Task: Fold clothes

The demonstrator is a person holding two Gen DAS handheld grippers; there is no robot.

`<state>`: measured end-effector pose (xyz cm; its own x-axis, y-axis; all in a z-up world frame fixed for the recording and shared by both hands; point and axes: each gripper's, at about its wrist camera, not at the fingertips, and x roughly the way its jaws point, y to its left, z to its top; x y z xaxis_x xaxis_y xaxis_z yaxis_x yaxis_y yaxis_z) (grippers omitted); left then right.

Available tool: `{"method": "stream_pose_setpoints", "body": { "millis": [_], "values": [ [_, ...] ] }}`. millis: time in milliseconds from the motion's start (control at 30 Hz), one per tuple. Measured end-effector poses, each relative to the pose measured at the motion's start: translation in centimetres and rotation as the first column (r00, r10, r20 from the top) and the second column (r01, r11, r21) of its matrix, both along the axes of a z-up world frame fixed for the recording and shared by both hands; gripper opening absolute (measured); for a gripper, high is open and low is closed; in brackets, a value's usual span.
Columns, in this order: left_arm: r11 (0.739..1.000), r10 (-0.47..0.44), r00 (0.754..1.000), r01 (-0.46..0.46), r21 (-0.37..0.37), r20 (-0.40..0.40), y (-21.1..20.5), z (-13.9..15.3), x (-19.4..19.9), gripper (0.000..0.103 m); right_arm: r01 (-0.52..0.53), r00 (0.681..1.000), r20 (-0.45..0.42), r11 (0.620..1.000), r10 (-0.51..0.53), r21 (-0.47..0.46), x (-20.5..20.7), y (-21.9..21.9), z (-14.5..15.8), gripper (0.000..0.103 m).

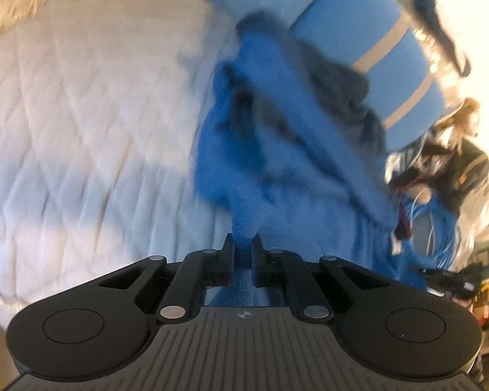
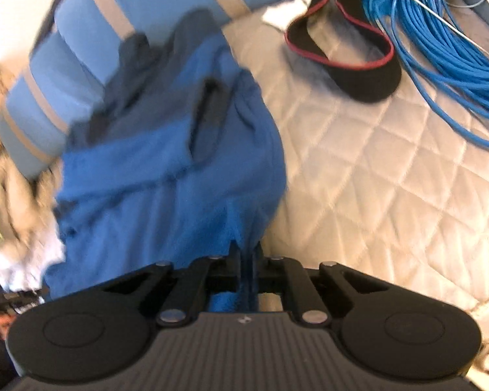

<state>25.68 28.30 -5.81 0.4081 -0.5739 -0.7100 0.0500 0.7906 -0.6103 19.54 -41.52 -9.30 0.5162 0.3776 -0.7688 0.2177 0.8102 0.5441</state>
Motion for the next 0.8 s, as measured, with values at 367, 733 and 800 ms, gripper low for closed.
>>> {"method": "stream_pose_setpoints", "body": {
  "millis": [367, 733, 800],
  "values": [
    [0.985, 0.162, 0.987, -0.161, -0.069, 0.011, -1.7, 2.0, 7.8, 0.005, 0.133, 0.981, 0.123, 0.983, -0.149, 0.128, 6.3, -1.6, 1.8, 0.007],
    [0.95, 0.272, 0.957, -0.283, -0.13, -0.098, -1.5, -3.3, 12.6, 0.007, 0.312, 0.94, 0.038, 0.903, -0.338, 0.296, 11.6, -3.1, -3.4, 0.009],
    [0.949, 0.267, 0.958, -0.28, -0.148, -0.102, -1.2, -3.8, 12.8, 0.009, 0.312, 0.94, 0.041, 0.901, -0.34, 0.301, 12.1, -2.9, -4.1, 0.009]
  ]
}}
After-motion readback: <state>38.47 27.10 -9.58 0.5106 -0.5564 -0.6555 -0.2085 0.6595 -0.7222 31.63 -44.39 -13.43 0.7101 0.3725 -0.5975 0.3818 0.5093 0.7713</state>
